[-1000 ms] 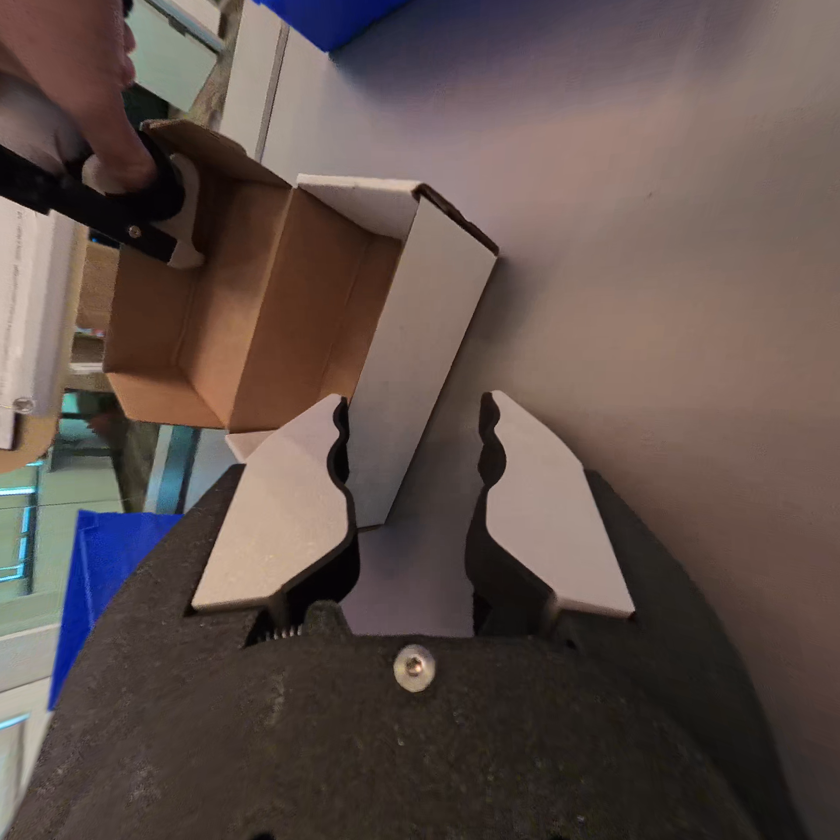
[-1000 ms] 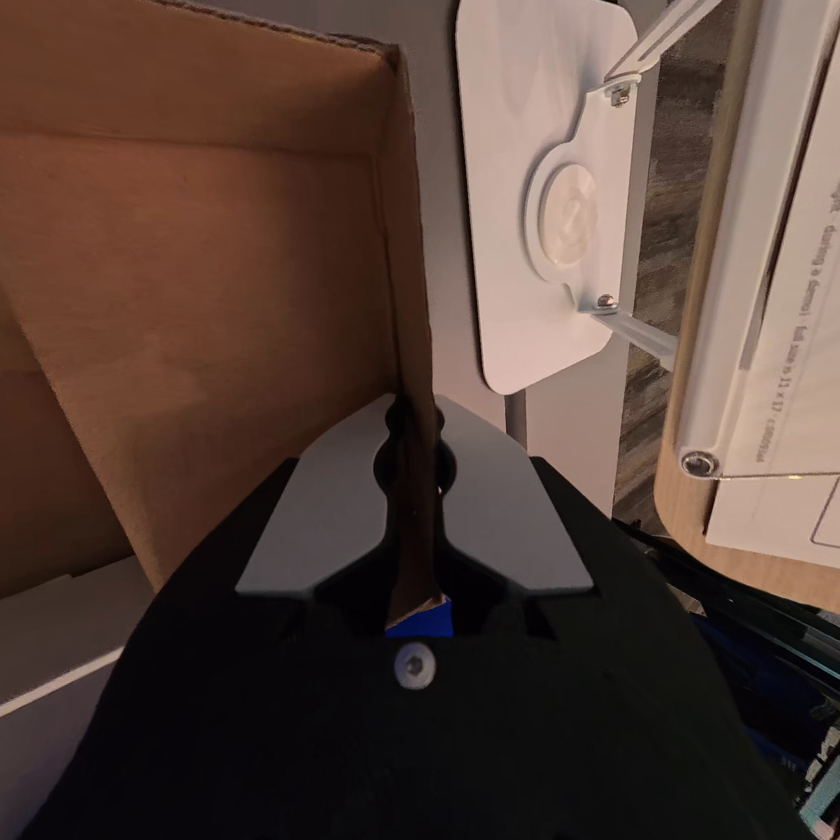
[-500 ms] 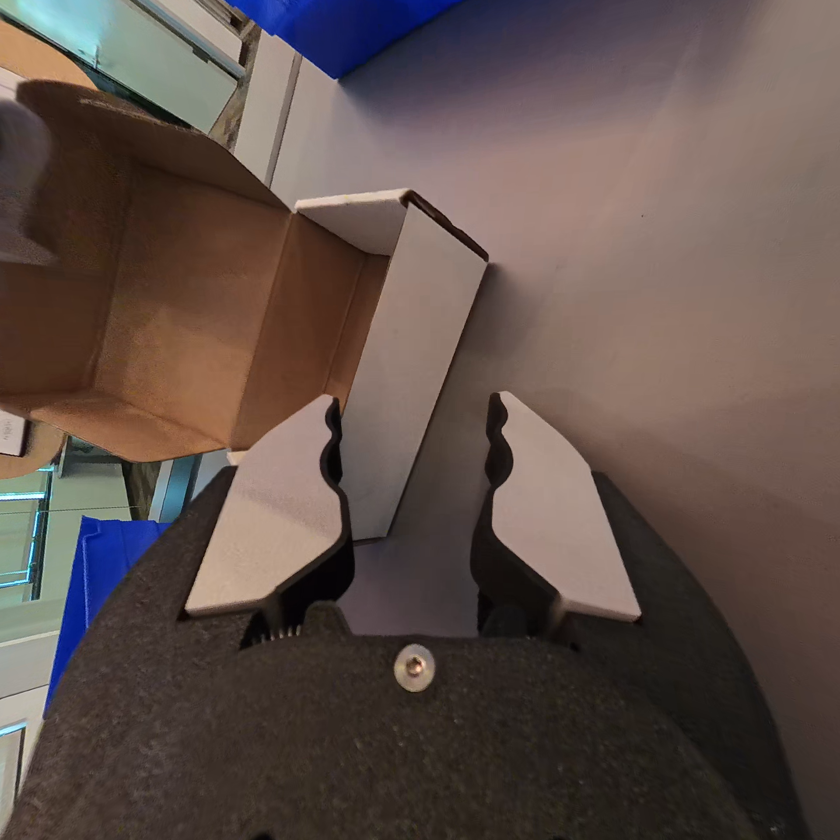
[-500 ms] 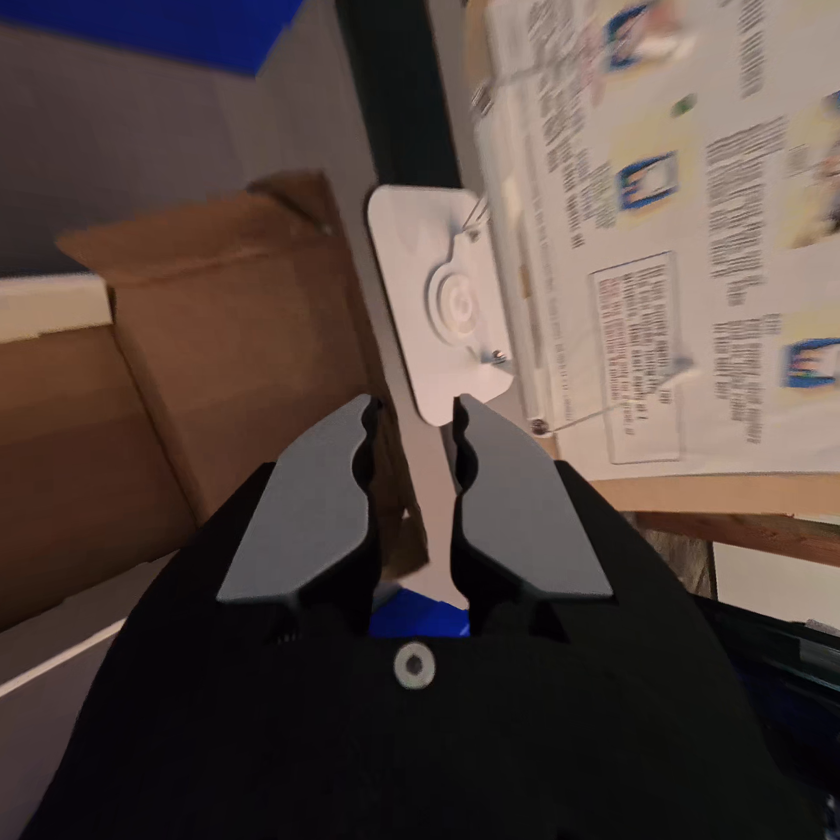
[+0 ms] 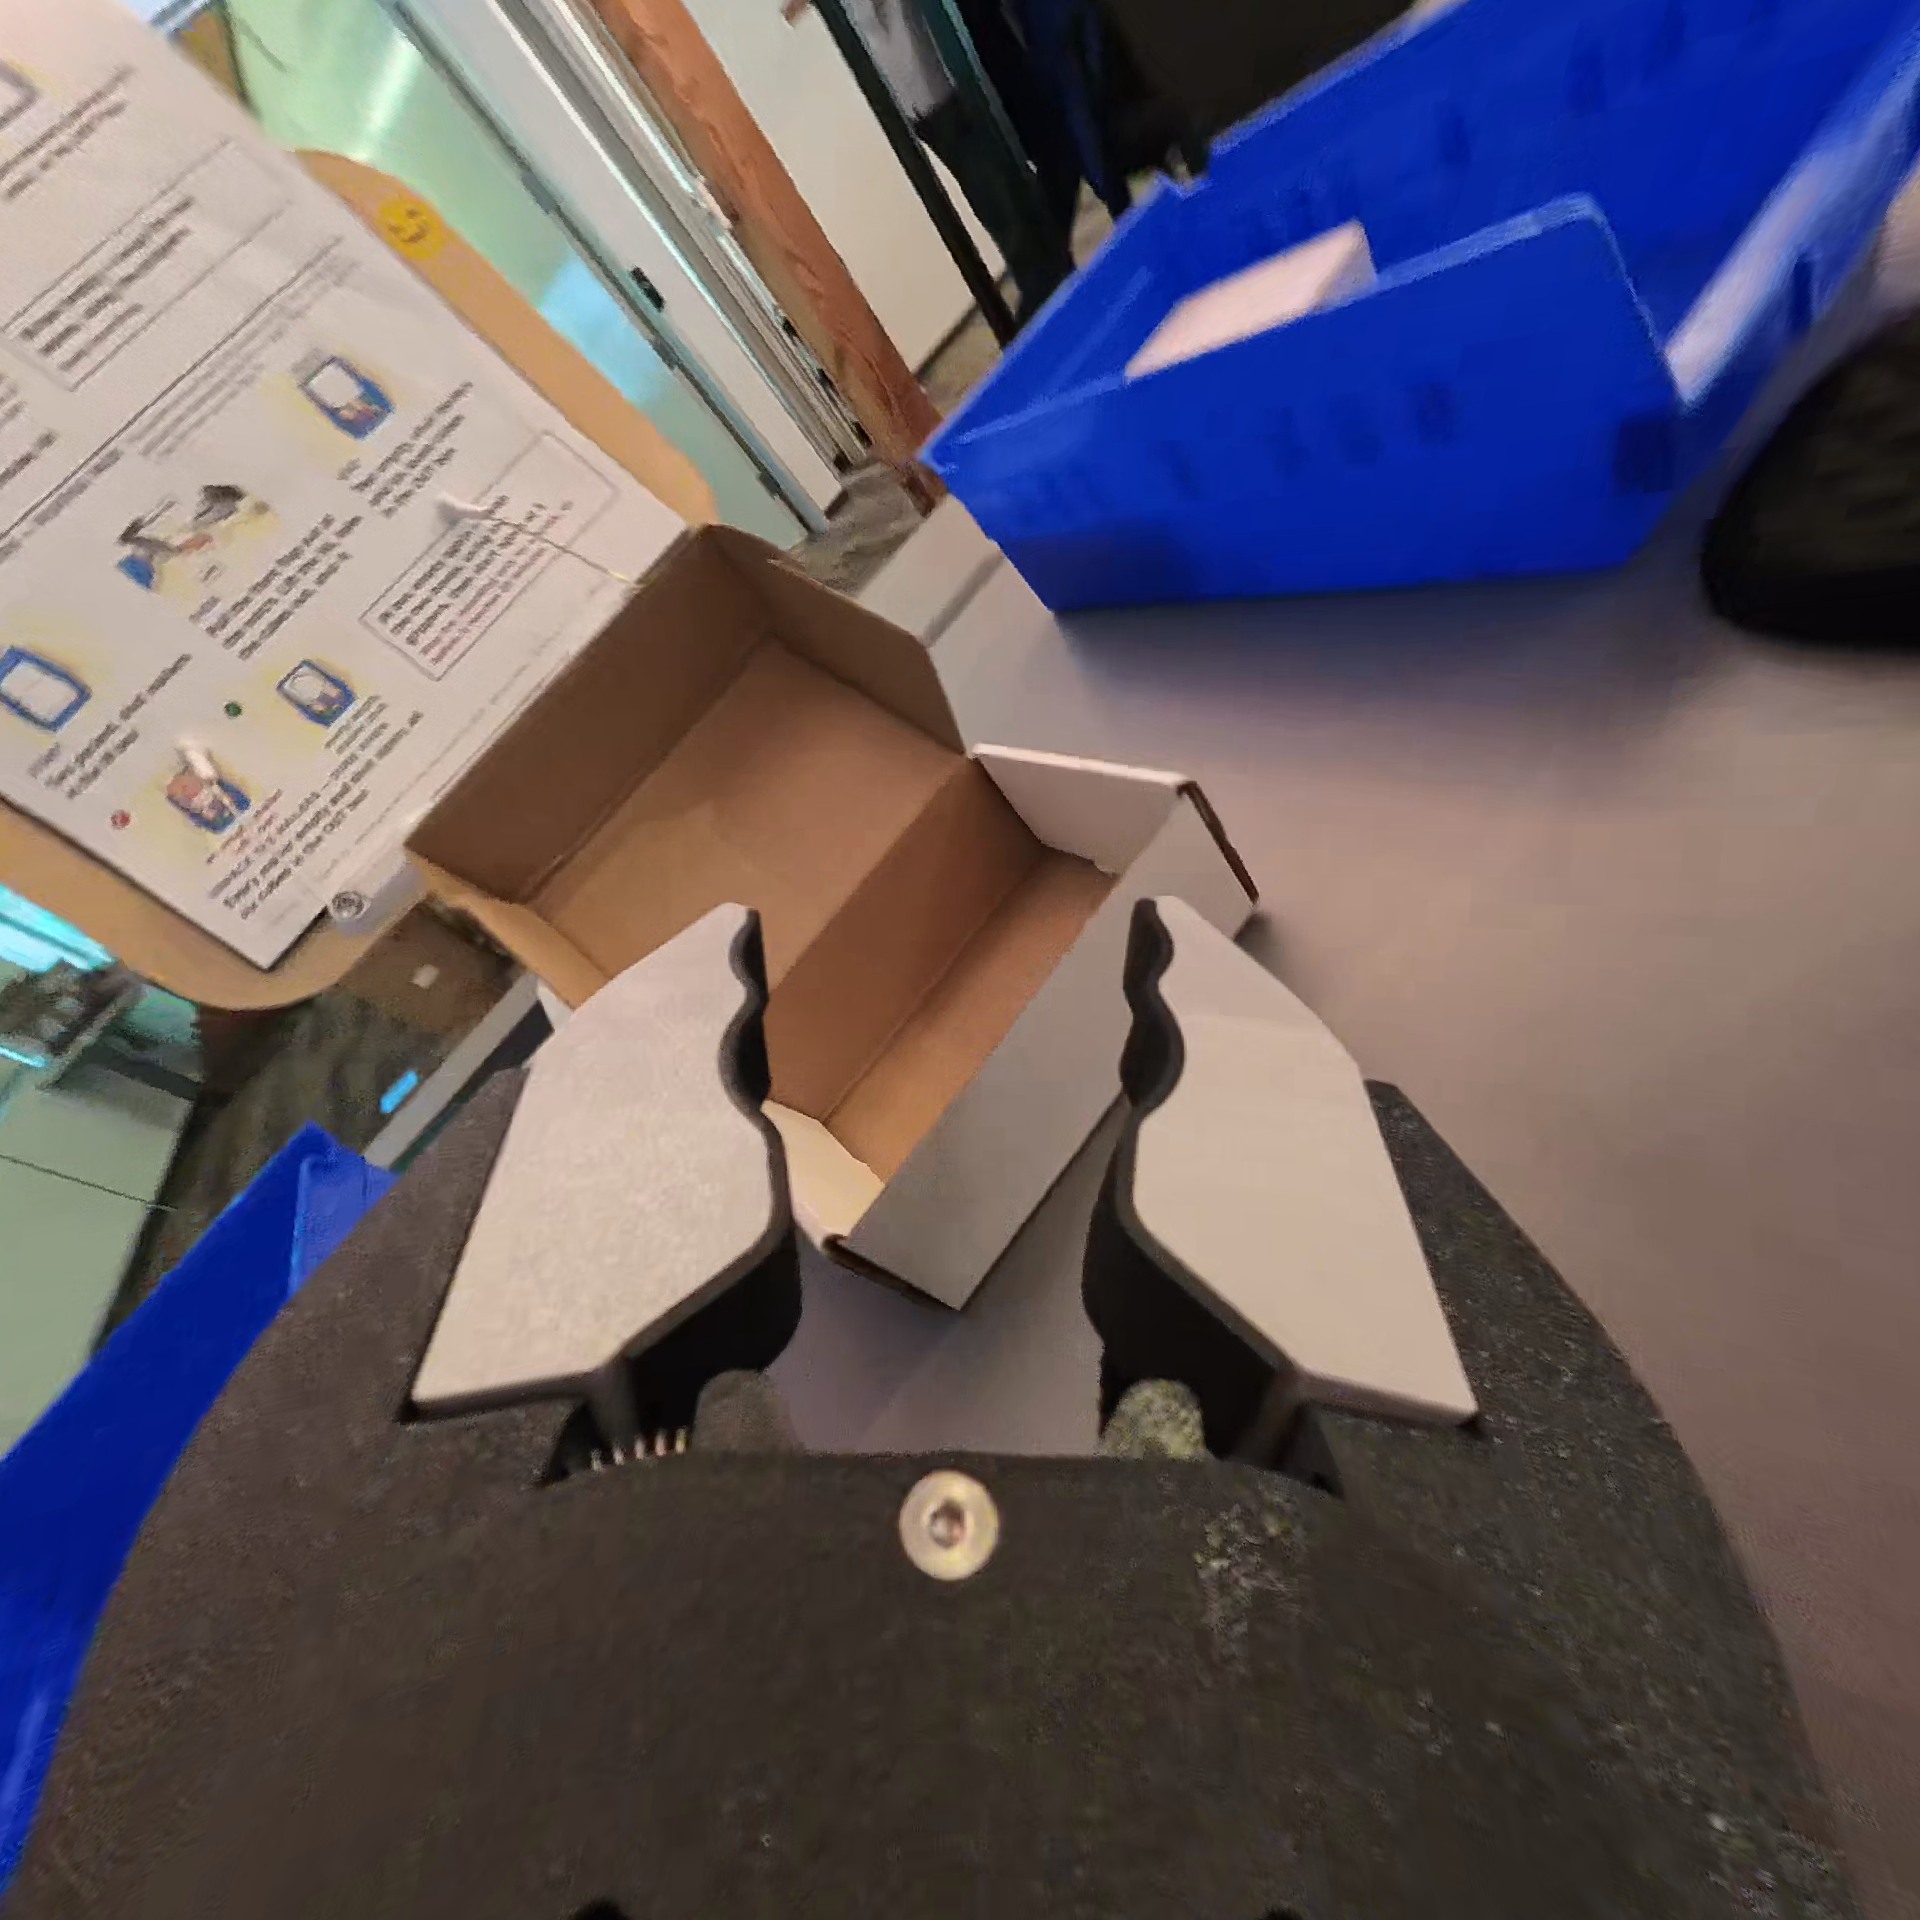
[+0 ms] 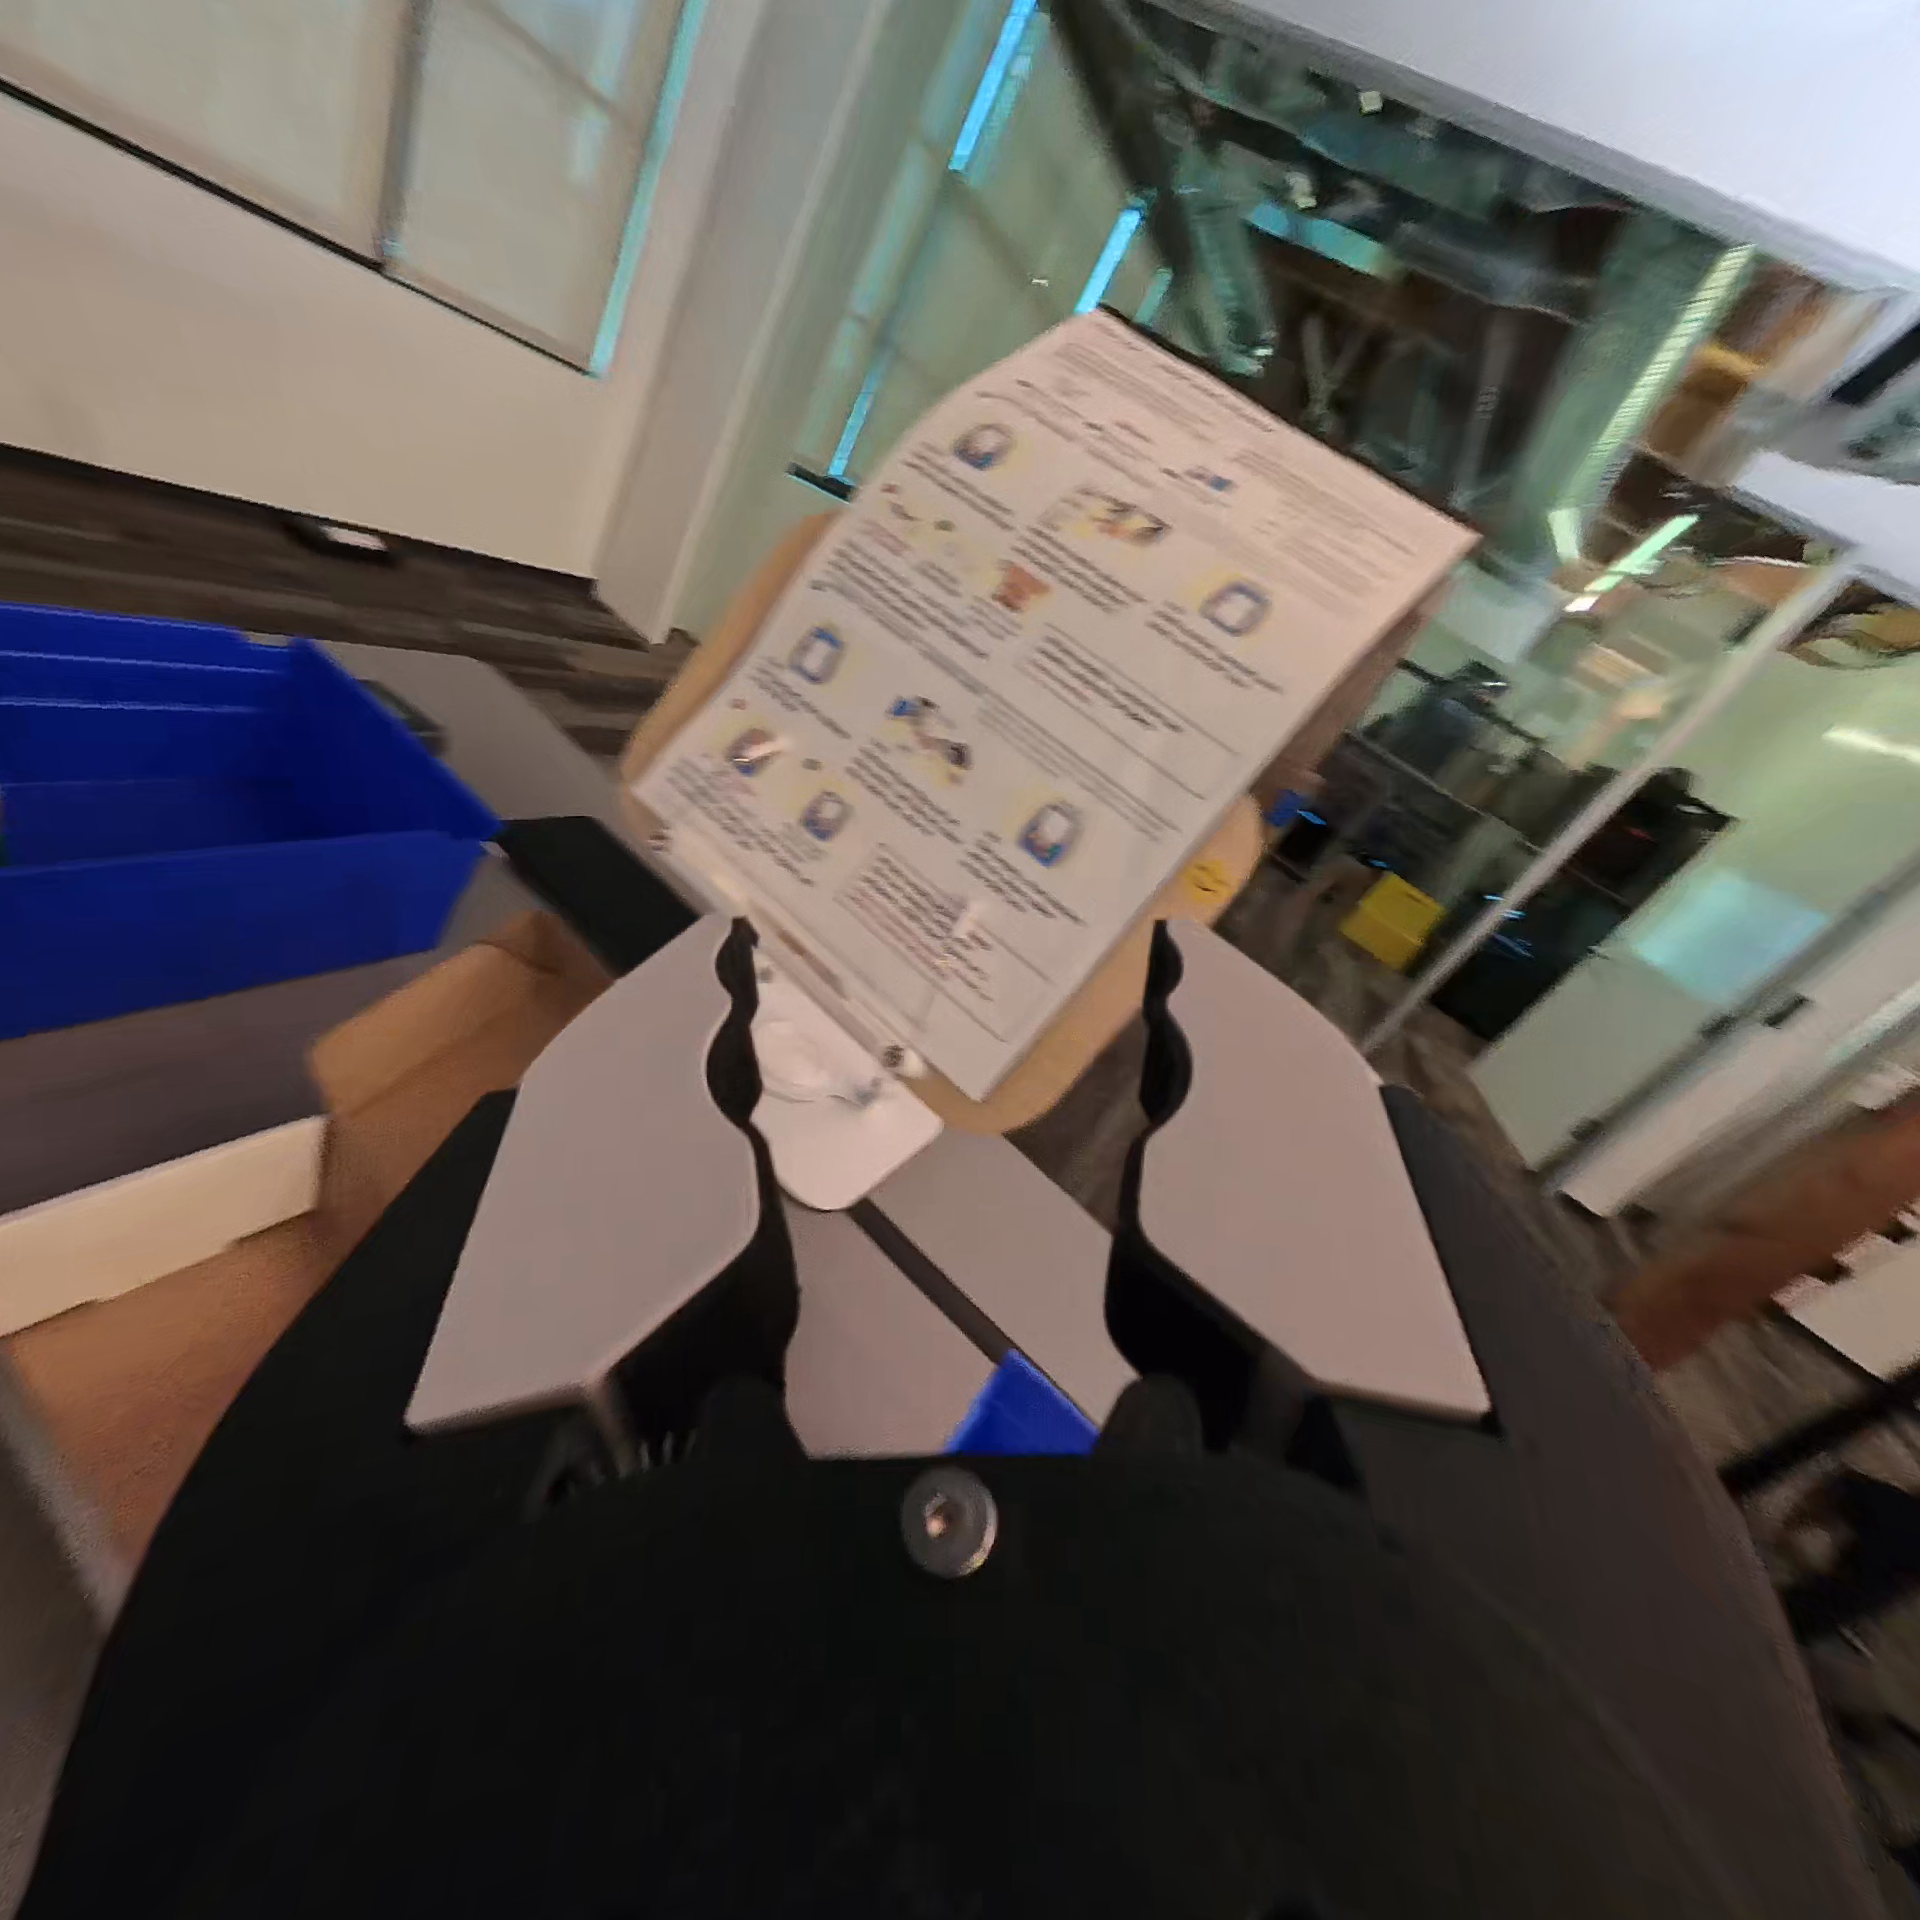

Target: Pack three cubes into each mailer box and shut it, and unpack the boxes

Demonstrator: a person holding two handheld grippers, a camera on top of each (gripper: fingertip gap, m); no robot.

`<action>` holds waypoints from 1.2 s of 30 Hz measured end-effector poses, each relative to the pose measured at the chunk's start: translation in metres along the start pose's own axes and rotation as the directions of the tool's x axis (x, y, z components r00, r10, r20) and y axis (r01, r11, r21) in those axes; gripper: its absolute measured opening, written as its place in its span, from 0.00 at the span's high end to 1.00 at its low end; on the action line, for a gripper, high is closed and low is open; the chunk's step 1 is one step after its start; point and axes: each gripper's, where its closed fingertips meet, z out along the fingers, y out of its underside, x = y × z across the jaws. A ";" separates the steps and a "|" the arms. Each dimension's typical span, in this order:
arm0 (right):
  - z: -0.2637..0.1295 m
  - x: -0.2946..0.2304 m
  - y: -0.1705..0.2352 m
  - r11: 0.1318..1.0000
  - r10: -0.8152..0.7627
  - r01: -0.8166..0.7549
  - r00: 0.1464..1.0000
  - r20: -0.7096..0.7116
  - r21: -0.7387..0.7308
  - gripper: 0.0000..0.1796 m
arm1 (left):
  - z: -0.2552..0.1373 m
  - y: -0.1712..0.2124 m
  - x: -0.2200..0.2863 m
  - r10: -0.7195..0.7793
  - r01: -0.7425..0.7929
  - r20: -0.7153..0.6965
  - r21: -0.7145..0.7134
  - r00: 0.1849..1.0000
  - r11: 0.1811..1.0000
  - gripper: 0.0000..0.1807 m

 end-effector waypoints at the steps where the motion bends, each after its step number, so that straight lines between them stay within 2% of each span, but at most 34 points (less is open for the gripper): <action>1: -0.005 0.010 0.000 1.000 -0.006 0.007 0.999 -0.037 0.014 0.60 | -0.002 -0.002 -0.008 -0.051 0.050 0.010 0.022 0.999 0.998 0.63; 6: -0.027 0.036 -0.012 0.991 0.056 -0.044 0.994 -0.098 0.123 0.64 | -0.022 -0.014 -0.057 -0.280 0.269 0.063 0.138 0.958 0.953 0.64; 8: -0.034 0.040 -0.014 0.990 0.042 -0.027 0.993 -0.109 0.136 0.66 | -0.044 -0.021 -0.088 -0.309 0.284 0.124 0.184 0.943 0.941 0.71; 10: -0.039 0.045 -0.010 0.993 0.020 -0.004 0.991 -0.135 0.117 0.68 | -0.073 -0.028 -0.123 -0.286 0.241 0.180 0.239 0.941 0.941 0.71; 11: -0.040 0.046 -0.008 0.995 0.007 0.008 0.990 -0.141 0.103 0.69 | -0.085 -0.027 -0.139 -0.256 0.211 0.197 0.221 0.946 0.952 0.71; 13: -0.042 0.048 -0.003 0.997 -0.011 0.022 0.990 -0.141 0.076 0.69 | -0.098 -0.013 -0.165 -0.133 0.123 0.167 0.069 0.977 0.990 0.71; 15: -0.042 0.047 0.002 0.998 -0.020 0.027 0.992 -0.122 0.050 0.69 | -0.103 0.021 -0.189 0.003 0.011 0.078 -0.170 0.997 0.985 0.71; 17: -0.042 0.051 0.003 0.998 -0.031 0.038 0.990 -0.138 0.047 0.69 | -0.102 0.069 -0.211 0.076 -0.091 -0.053 -0.410 0.996 0.908 0.79; 18: -0.043 0.052 0.003 0.998 -0.033 0.041 0.989 -0.143 0.049 0.69 | -0.098 0.092 -0.220 0.076 -0.122 -0.113 -0.493 0.991 0.861 0.76; 20: -0.043 0.051 0.004 0.998 -0.036 0.043 0.990 -0.135 0.048 0.69 | -0.092 0.135 -0.228 0.069 -0.203 -0.235 -0.616 0.970 0.761 0.77; 22: -0.043 0.051 0.007 0.998 -0.047 0.051 0.990 -0.129 0.030 0.69 | -0.092 0.178 -0.234 0.078 -0.299 -0.324 -0.718 0.943 0.629 0.70; 24: -0.044 0.052 0.010 0.998 -0.060 0.062 0.989 -0.137 0.008 0.69 | -0.096 0.213 -0.234 0.072 -0.384 -0.407 -0.768 0.911 0.512 0.66; 27: -0.045 0.052 0.011 0.997 -0.076 0.077 0.988 -0.137 0.004 0.69 | -0.102 0.250 -0.228 0.030 -0.471 -0.502 -0.788 0.865 0.396 0.63; 32: -0.043 0.052 0.013 0.996 -0.085 0.086 0.988 -0.129 0.003 0.69 | -0.098 0.273 -0.225 -0.025 -0.486 -0.535 -0.785 0.844 0.385 0.63; 36: -0.040 0.053 0.016 0.996 -0.084 0.085 0.989 -0.123 -0.001 0.69 | -0.095 0.282 -0.225 -0.013 -0.513 -0.560 -0.767 0.828 0.384 0.65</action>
